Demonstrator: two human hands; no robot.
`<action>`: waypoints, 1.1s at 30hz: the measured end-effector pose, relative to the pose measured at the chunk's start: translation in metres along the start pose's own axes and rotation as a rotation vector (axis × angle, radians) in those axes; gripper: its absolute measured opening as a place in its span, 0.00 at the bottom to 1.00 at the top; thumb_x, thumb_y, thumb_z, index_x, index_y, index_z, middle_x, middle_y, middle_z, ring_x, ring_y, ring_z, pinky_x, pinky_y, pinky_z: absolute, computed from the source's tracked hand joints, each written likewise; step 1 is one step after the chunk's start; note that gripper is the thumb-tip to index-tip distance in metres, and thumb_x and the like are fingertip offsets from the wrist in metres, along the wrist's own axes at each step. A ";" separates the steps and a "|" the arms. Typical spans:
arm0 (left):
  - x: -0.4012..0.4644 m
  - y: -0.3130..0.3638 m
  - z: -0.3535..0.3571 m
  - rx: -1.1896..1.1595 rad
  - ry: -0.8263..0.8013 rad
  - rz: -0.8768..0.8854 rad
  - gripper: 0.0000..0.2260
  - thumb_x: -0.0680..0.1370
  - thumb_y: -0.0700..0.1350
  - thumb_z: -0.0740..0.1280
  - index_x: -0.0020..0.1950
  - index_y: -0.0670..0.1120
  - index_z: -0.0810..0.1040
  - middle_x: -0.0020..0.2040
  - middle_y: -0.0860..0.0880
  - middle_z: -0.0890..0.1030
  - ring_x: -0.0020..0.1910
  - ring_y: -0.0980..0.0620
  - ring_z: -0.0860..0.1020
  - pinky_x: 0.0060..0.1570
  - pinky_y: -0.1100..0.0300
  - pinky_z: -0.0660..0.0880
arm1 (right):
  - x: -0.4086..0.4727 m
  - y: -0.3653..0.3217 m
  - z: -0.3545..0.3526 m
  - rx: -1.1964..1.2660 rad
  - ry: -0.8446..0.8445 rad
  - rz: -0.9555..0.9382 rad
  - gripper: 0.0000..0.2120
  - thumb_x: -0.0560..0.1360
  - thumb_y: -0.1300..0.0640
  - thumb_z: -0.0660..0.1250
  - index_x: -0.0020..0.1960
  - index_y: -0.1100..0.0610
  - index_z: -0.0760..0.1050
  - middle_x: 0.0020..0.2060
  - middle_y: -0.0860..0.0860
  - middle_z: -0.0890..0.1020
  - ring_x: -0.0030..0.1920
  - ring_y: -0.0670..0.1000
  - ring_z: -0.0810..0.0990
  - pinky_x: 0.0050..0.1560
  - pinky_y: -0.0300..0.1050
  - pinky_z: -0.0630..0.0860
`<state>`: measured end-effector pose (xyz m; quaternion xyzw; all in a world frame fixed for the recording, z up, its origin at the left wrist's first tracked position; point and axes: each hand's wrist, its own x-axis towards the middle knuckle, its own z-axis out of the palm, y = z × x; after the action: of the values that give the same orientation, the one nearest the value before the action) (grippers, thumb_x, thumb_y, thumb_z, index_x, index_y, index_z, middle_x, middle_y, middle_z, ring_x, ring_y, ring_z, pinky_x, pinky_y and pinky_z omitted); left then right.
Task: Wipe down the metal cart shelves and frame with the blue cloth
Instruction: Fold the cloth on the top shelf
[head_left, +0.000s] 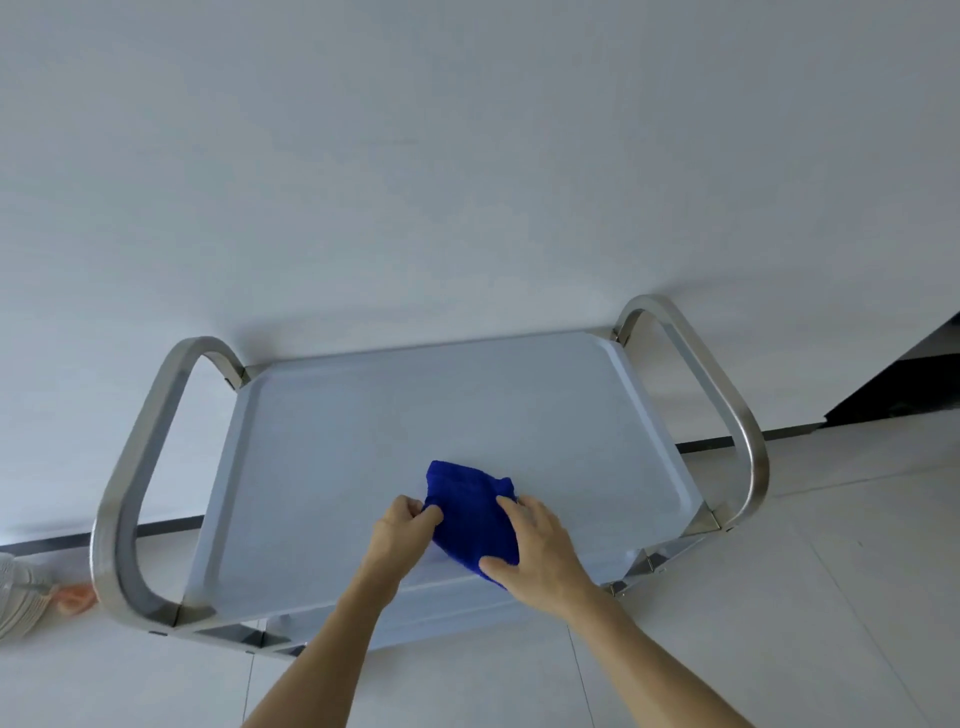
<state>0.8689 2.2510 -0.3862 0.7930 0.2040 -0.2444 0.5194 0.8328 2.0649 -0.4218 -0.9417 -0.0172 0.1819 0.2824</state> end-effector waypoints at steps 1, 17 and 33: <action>-0.006 0.009 -0.003 -0.098 -0.026 0.003 0.07 0.77 0.42 0.64 0.49 0.38 0.72 0.46 0.43 0.81 0.42 0.47 0.80 0.45 0.51 0.80 | -0.003 -0.006 -0.006 0.031 -0.032 -0.002 0.42 0.73 0.39 0.66 0.80 0.49 0.52 0.77 0.50 0.56 0.77 0.53 0.56 0.75 0.50 0.60; -0.192 0.150 -0.082 -0.696 -0.163 0.267 0.05 0.80 0.34 0.60 0.52 0.36 0.74 0.40 0.37 0.85 0.44 0.39 0.84 0.54 0.48 0.79 | -0.101 -0.119 -0.128 0.507 0.328 -0.194 0.24 0.74 0.50 0.70 0.68 0.42 0.66 0.51 0.40 0.81 0.49 0.43 0.81 0.47 0.42 0.80; -0.245 0.169 -0.123 0.207 0.172 0.676 0.08 0.77 0.52 0.69 0.46 0.49 0.83 0.35 0.47 0.83 0.34 0.54 0.81 0.39 0.64 0.75 | -0.140 -0.129 -0.207 0.820 -0.236 -0.268 0.14 0.78 0.62 0.65 0.62 0.57 0.79 0.58 0.60 0.82 0.59 0.62 0.80 0.61 0.55 0.78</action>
<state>0.7929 2.2840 -0.0754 0.8817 -0.0523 -0.0106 0.4688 0.7846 2.0454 -0.1452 -0.7143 -0.0975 0.2416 0.6495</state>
